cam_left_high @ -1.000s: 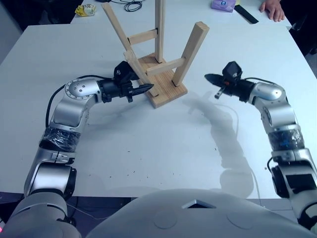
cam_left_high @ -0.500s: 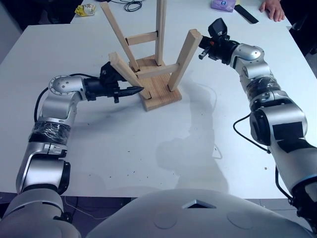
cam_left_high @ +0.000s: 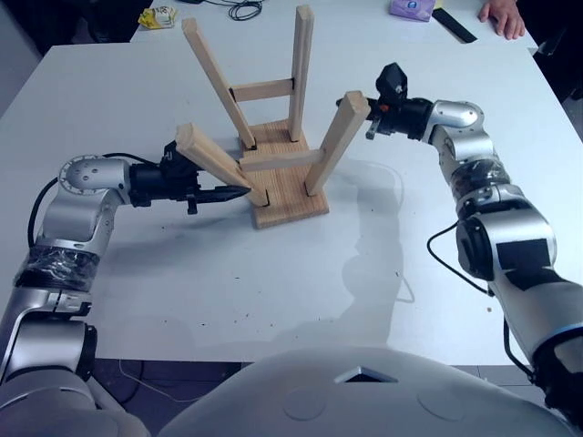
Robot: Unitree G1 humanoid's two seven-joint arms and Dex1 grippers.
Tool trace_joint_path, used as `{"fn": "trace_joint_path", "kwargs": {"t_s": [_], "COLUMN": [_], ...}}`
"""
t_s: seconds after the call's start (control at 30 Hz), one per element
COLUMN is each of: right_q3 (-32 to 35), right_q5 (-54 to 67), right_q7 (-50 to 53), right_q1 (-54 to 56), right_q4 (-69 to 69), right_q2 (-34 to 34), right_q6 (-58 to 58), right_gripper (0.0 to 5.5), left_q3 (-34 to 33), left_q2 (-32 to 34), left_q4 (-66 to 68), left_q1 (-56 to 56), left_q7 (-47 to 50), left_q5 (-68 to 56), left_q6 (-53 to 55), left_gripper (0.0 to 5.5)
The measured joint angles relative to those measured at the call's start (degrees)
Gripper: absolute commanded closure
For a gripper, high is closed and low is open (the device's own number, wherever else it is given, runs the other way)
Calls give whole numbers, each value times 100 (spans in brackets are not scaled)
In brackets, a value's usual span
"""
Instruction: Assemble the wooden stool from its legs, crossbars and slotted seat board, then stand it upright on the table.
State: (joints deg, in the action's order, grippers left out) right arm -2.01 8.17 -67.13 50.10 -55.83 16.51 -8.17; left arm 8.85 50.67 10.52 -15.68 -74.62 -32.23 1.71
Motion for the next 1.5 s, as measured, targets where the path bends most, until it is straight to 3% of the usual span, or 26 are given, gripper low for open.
{"fn": "trace_joint_path", "kwargs": {"t_s": [0.4, 0.77, 1.0, 1.27, 1.5], "right_q3": [-249, -315, -462, -515, -527], "right_q5": [666, 811, 368, -250, -309], "right_q7": [-1325, -1341, -835, -118, -540], "right_q1": [-917, -1111, -821, 1255, 2037], "right_q4": [2443, 3132, 2222, 603, 41], "right_q2": [227, 434, 371, 151, -11], "right_q6": [1732, 2328, 1515, 478, 36], "right_gripper": [550, 550, 550, 550, 550], "left_q3": [6, 29, 29, 29, 29], "left_q2": [112, 81, 60, 50, 28], "left_q4": [-147, -61, -46, -161, -220], "left_q1": [152, 110, 103, 166, 213], "left_q7": [-6, -144, -157, -37, 44], "left_q5": [-131, -167, -168, -166, -169], "left_q6": [7, 7, 8, 5, 4], "left_gripper": [344, 344, 344, 344, 344]}}
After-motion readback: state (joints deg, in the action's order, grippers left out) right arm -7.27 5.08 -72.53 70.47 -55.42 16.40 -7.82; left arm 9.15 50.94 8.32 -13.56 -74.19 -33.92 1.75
